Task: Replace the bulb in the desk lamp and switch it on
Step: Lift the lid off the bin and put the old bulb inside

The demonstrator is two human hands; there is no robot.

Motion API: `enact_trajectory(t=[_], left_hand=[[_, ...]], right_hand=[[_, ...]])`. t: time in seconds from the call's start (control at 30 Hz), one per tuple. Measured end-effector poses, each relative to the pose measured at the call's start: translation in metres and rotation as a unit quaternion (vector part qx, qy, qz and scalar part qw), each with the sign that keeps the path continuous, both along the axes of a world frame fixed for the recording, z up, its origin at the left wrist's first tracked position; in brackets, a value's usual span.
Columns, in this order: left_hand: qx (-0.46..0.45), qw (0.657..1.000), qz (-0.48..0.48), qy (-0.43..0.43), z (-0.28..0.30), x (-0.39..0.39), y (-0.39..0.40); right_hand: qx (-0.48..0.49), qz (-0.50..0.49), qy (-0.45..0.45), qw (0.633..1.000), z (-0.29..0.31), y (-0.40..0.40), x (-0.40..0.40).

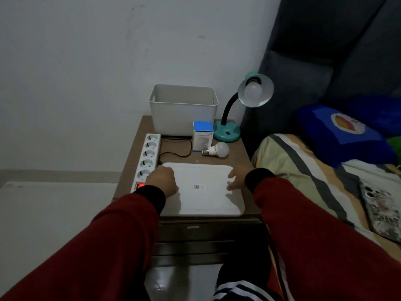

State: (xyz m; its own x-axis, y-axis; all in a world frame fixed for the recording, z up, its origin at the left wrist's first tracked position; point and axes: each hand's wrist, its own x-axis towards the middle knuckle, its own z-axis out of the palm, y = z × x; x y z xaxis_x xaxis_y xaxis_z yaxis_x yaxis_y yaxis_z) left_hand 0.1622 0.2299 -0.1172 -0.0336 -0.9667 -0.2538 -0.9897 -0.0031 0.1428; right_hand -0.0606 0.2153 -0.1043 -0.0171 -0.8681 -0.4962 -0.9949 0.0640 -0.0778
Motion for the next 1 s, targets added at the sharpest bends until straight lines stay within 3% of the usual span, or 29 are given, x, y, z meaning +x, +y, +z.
enact_trajectory(t=[0.2, 0.4, 0.73, 1.0], left_hand=[[-0.022, 0.998, -0.008, -0.059, 0.024, 0.008, -0.064], [-0.019, 0.998, -0.008, -0.061, 0.034, 0.018, -0.122], [0.004, 0.999, 0.007, -0.053, 0.012, 0.025, -0.17], [-0.028, 0.999, 0.0, -0.016, 0.039, 0.02, -0.162]], right_hand=[[-0.068, 0.025, 0.014, 0.997, 0.019, -0.059, 0.003], [-0.192, -0.025, -0.153, 0.969, 0.0, -0.106, -0.001], [-0.15, -0.124, -0.307, 0.931, -0.052, -0.133, -0.015], [-0.142, -0.107, -0.36, 0.916, -0.002, -0.115, -0.021]])
